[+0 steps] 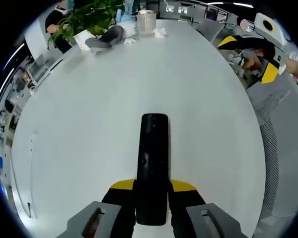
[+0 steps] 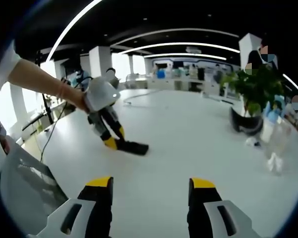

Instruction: Press the specified remote control buttons in sequence, fully releasing each button before pressing the next.

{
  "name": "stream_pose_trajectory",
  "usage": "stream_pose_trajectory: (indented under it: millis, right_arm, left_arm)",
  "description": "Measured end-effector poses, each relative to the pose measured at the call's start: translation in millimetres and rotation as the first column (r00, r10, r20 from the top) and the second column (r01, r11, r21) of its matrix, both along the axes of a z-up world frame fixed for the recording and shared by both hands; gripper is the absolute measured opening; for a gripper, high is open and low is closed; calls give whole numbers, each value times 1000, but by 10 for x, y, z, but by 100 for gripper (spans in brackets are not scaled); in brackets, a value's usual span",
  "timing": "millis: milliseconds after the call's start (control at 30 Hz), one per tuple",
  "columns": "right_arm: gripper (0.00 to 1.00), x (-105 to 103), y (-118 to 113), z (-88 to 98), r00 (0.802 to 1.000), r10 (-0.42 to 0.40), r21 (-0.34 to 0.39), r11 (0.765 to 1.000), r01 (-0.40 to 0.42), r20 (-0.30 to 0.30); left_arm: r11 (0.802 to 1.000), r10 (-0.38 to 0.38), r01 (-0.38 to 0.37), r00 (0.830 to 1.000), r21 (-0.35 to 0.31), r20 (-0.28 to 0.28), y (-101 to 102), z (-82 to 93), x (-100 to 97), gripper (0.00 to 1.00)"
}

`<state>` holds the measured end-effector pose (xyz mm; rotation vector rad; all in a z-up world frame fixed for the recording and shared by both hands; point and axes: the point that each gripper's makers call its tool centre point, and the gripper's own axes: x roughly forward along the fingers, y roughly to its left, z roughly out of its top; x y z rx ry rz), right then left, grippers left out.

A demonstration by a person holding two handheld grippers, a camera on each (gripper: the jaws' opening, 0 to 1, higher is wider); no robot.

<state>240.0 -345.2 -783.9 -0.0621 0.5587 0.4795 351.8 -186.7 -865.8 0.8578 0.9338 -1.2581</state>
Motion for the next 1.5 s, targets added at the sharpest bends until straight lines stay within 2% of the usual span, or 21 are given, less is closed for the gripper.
stream_pose_trajectory:
  millis: [600, 1000, 1100, 1500]
  right_arm:
    - [57, -14, 8, -42, 1000, 16, -15, 1000, -17, -15]
    - [56, -26, 13, -40, 1000, 20, -24, 1000, -20, -19]
    - [56, -31, 13, -41, 1000, 20, -27, 999, -21, -22]
    - [56, -39, 31, -36, 999, 25, -29, 999, -26, -26]
  left_arm:
    - [1000, 25, -25, 1000, -8, -2, 11, 3, -86, 24]
    - [1000, 0, 0, 1000, 7, -4, 12, 1, -211, 24]
    - [999, -27, 27, 1000, 19, -3, 8, -4, -271, 24]
    - [1000, -27, 28, 1000, 15, -7, 14, -3, -339, 24]
